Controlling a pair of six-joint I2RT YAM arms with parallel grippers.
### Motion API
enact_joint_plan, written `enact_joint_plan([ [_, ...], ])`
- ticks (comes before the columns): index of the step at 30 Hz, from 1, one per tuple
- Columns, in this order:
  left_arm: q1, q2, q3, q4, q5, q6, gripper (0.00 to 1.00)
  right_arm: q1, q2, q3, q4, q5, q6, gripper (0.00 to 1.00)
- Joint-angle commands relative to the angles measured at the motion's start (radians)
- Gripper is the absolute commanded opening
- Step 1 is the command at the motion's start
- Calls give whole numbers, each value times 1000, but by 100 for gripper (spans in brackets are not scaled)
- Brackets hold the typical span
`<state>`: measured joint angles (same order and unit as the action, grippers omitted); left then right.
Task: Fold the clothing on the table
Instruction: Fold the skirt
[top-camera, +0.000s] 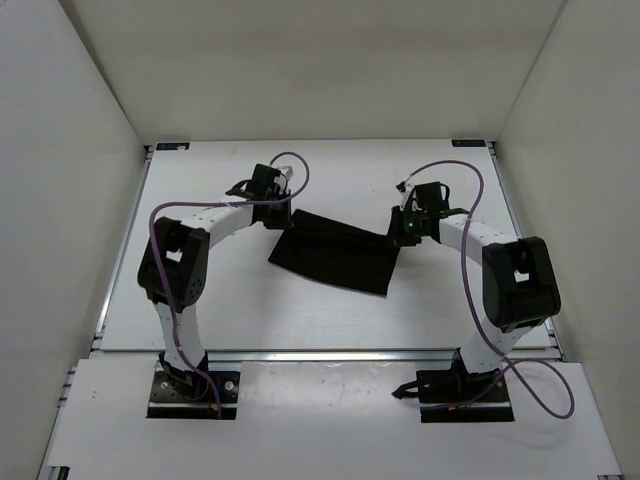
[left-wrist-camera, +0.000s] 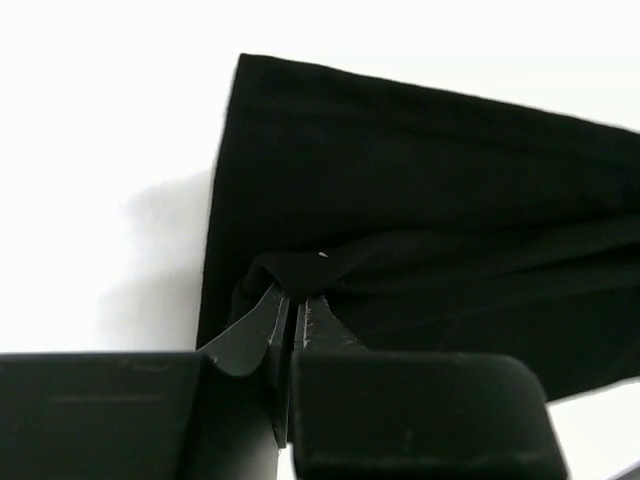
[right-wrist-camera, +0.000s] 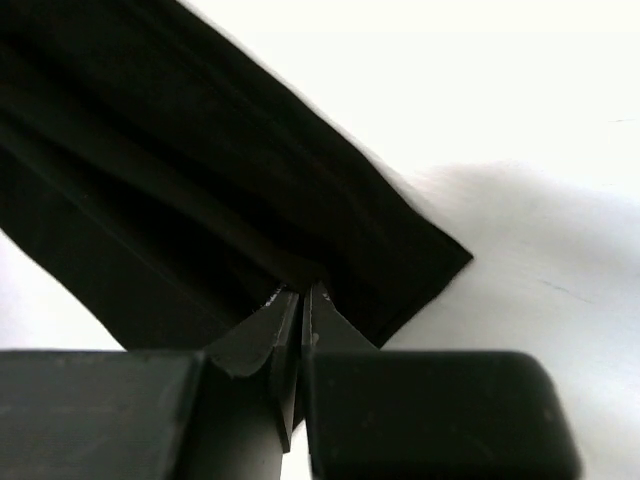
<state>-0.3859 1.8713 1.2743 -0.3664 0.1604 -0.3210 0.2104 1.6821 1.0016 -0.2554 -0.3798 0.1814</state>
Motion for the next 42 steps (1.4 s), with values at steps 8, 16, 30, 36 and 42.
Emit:
enact_joint_plan([
  [8,41,147,307,-86,-12,54,98,-57,41,166,-51,-1,9,37],
  [16,76,82,277,-65,1,72,99,-52,-61,126,-45,61,21,61],
  [30,-31,-32,-38,24,-10,68,93,-14,-182,-182,25,117,141,61],
  [36,-28,-40,-78,26,-64,65,86,6,-134,-175,24,154,110,58],
  [42,-25,-31,-105,66,-32,16,76,-8,-62,-164,50,125,98,42],
])
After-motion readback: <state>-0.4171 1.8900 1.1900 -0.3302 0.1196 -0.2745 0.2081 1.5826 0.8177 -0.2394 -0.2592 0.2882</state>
